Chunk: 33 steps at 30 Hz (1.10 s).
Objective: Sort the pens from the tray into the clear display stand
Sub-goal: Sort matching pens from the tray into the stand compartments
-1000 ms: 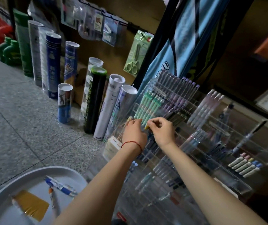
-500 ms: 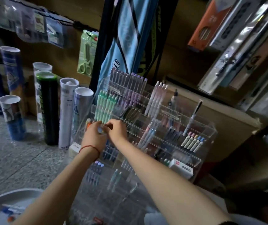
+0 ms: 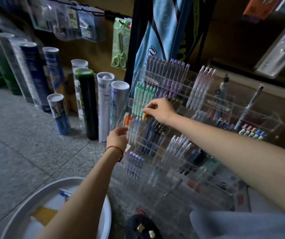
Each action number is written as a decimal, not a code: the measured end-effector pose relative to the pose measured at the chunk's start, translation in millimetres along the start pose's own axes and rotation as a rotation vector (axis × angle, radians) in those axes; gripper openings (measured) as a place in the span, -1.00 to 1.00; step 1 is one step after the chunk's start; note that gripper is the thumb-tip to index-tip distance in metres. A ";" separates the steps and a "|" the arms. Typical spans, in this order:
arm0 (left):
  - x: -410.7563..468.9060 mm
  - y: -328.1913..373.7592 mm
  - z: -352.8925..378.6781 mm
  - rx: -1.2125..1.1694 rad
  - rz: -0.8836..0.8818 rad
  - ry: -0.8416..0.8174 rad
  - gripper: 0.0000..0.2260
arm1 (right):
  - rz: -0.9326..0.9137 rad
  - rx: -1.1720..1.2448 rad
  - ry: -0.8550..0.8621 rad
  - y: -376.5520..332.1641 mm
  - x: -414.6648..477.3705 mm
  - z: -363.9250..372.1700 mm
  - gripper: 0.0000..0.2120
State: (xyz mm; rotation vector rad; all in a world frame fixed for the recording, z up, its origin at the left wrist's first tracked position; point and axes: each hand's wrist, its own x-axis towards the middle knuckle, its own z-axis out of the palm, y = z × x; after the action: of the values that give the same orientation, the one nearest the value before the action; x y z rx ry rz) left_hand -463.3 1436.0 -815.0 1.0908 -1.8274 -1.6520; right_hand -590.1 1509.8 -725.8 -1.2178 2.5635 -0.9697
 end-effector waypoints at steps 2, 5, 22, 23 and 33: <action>-0.3 -3.3 -3.8 -0.008 -0.017 0.010 -0.62 | -0.008 0.034 -0.005 -0.6 2.6 -5.5 -0.86; 1.1 -8.6 -7.1 -0.005 -0.046 0.007 -0.61 | 0.005 0.072 -0.017 2.0 1.6 -8.6 -0.84; -11.4 9.1 18.7 -0.011 0.050 -0.095 -0.51 | 0.029 0.173 0.137 1.0 2.6 -17.9 -0.85; -11.4 9.1 17.2 -0.009 0.045 -0.092 -0.50 | 0.023 0.139 0.131 0.2 2.3 -17.1 -0.84; -18.2 11.4 14.0 0.067 0.073 -0.186 -0.41 | 0.047 0.086 -0.005 11.0 -11.2 19.0 -0.85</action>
State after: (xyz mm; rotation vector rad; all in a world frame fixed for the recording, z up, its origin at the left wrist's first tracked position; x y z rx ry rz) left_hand -466.2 1458.7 -803.3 0.9118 -2.0277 -1.7099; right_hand -582.5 1513.8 -748.8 -1.1310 2.5065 -1.0537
